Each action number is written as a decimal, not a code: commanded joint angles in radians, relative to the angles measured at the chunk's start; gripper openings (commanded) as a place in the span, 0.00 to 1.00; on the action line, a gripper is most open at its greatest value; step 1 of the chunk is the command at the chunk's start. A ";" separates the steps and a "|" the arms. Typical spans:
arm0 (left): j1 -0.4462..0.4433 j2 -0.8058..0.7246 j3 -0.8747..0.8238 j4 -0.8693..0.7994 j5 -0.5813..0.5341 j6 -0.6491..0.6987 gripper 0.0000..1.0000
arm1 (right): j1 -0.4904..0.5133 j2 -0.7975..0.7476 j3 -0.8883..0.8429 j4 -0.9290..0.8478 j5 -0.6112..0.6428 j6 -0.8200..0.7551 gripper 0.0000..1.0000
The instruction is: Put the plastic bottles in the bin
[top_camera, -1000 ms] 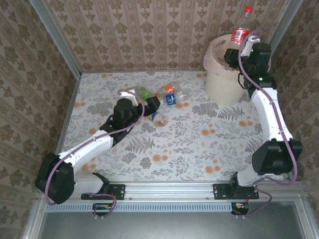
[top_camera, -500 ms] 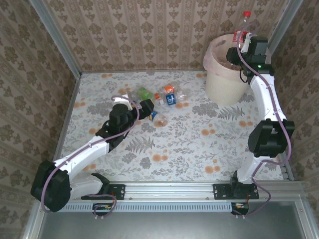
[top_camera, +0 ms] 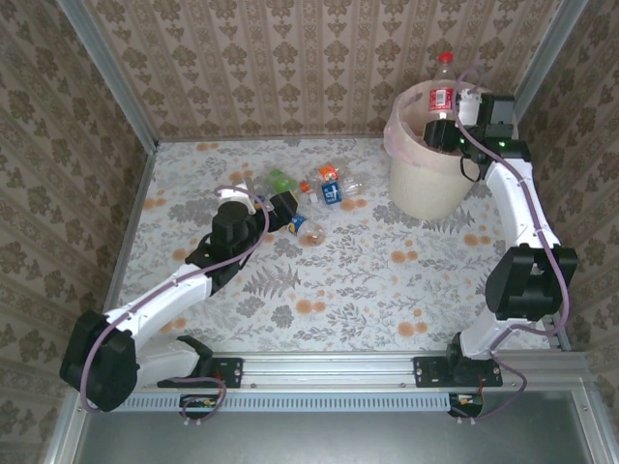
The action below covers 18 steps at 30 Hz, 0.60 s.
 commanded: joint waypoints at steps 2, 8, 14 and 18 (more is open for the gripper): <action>0.008 0.014 0.008 -0.009 -0.001 -0.020 1.00 | 0.011 -0.046 -0.039 -0.030 -0.044 -0.016 0.63; 0.008 0.027 0.019 -0.027 -0.009 -0.028 1.00 | 0.011 -0.093 -0.032 -0.016 0.046 0.002 0.92; 0.011 0.044 0.028 -0.042 -0.008 -0.037 1.00 | 0.012 -0.155 -0.062 0.044 0.139 0.052 0.99; 0.012 0.056 0.038 -0.054 -0.006 -0.041 1.00 | 0.011 -0.179 -0.072 0.062 0.164 0.073 1.00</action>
